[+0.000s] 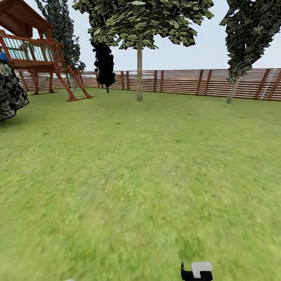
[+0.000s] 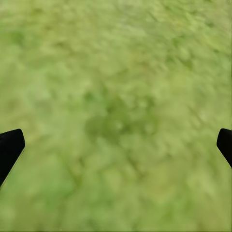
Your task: In the garden, pick up the pesticide atomizer on the floor and spray pesticide onto both trees until each tree trunk is fully covered.
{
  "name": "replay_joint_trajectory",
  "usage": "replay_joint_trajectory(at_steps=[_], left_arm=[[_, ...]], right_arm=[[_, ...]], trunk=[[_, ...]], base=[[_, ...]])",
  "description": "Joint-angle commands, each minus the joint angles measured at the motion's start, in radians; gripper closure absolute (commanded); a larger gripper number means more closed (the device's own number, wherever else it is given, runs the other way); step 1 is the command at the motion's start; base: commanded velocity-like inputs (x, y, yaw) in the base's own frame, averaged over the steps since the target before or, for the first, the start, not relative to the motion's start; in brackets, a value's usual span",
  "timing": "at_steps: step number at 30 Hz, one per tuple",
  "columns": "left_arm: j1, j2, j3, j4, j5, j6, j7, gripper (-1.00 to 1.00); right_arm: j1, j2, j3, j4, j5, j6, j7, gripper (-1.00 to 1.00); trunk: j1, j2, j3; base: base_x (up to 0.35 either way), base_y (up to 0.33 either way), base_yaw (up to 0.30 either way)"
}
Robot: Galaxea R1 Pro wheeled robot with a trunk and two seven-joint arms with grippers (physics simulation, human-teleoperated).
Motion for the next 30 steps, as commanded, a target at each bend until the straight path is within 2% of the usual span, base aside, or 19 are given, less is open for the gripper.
replay_joint_trajectory(at_steps=[1,17,30], left_arm=[[0.0,0.0,-0.008,0.0,0.005,-0.002,0.003,1.0],[0.0,0.0,-0.008,0.0,0.006,-0.003,0.003,1.0],[0.0,0.0,-0.008,0.0,0.005,-0.003,0.003,1.0]], right_arm=[[-0.001,0.0,-0.004,0.001,0.01,-0.001,-0.007,-1.0],[-0.001,0.0,-0.003,0.001,0.011,-0.001,-0.007,-1.0],[-0.001,0.0,-0.004,0.001,0.011,-0.001,-0.007,-1.0]], trunk=[[0.0,0.0,-0.001],[0.0,0.0,-0.001],[0.0,0.0,-0.001]], base=[[0.337,0.0,0.0],[0.338,0.0,0.001],[0.338,0.0,0.052]])
